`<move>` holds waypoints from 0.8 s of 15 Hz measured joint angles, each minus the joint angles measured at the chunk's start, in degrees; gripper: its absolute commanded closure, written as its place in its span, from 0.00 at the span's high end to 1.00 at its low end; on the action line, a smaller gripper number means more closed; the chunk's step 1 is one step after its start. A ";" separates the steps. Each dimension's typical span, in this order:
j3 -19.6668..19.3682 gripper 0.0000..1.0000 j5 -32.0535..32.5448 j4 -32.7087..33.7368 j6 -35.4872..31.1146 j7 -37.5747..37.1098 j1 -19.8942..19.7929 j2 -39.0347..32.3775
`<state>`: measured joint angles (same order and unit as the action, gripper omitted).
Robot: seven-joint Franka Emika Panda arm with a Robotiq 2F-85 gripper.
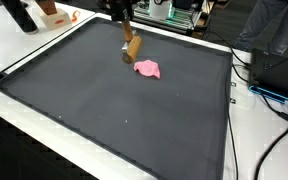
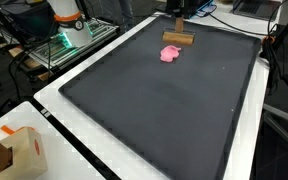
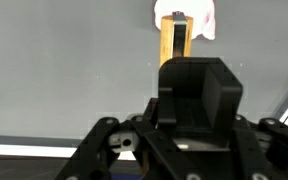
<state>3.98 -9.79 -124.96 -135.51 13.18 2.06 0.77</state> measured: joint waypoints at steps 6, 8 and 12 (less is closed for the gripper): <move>-5.52 0.24 -9.62 2.88 9.40 10.48 -3.29 -0.62; -7.01 0.24 -13.01 3.63 12.50 14.18 -4.68 -1.94; -8.66 0.24 -19.33 4.86 17.43 21.64 -7.59 -5.39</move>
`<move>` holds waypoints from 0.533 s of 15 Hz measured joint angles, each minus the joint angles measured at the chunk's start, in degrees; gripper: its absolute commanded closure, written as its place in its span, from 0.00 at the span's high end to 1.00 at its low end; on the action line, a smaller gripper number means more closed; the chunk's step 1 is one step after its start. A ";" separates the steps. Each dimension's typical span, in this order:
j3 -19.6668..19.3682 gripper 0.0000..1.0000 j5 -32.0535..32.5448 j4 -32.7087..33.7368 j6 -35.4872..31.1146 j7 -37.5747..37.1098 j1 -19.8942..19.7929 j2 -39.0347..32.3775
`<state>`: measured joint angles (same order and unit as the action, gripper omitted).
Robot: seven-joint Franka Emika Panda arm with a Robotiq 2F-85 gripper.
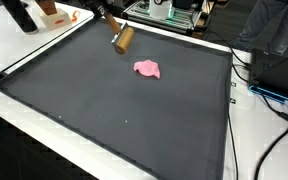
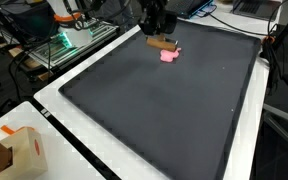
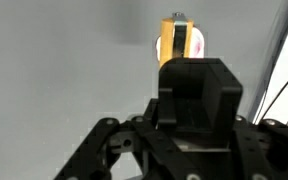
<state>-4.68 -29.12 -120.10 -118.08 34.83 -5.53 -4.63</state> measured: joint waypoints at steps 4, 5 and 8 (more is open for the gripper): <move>-0.27 0.24 -5.81 0.31 2.86 7.81 -2.60 -3.37; -0.28 0.24 -6.98 0.33 3.30 9.48 -3.17 -4.11; -0.37 0.24 -9.43 0.35 3.71 13.09 -4.54 -5.98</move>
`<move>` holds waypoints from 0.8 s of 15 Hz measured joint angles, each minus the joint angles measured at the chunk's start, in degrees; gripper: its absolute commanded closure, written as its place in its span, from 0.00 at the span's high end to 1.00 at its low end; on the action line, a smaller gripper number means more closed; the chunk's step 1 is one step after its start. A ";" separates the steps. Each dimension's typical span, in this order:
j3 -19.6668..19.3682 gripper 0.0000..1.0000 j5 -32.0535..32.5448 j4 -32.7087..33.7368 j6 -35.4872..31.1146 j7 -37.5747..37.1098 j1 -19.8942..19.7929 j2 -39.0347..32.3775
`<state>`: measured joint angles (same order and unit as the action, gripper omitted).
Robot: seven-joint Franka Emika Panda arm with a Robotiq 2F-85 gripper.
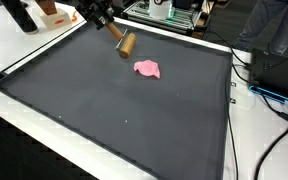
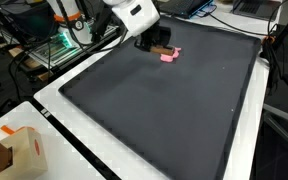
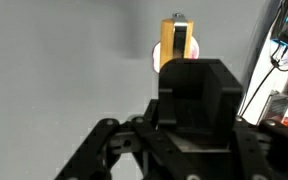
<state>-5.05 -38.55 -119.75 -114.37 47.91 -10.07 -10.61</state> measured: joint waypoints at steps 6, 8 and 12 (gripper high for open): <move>-0.11 0.24 -1.87 0.18 0.01 3.13 -1.80 -2.51; -0.26 0.24 -2.03 0.59 0.01 3.61 -2.32 -3.16; -0.66 0.24 -2.03 2.14 0.03 4.20 -3.56 -4.48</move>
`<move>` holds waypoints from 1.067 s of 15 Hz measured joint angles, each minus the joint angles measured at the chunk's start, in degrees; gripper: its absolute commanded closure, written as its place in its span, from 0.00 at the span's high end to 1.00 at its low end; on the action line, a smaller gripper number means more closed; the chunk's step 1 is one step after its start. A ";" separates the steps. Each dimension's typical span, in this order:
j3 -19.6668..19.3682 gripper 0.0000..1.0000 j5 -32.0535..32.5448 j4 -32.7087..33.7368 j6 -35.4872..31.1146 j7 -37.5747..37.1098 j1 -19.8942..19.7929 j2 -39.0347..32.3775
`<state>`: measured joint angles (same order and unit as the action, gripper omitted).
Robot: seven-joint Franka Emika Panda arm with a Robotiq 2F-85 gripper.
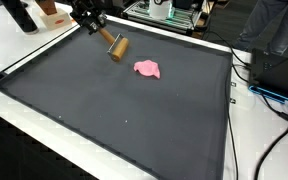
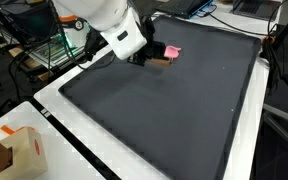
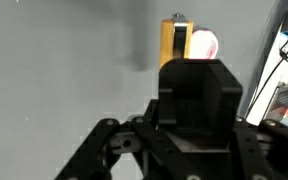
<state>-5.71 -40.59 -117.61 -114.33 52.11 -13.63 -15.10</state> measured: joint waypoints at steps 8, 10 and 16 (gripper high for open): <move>-0.33 0.24 0.00 2.91 0.27 1.22 -1.80 -3.14; -0.33 0.24 0.00 3.34 0.96 1.96 -2.03 -3.77; -0.33 0.24 0.00 3.75 3.42 3.56 -2.43 -5.08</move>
<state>-6.04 -40.59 -113.85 -110.92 55.68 -16.05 -20.18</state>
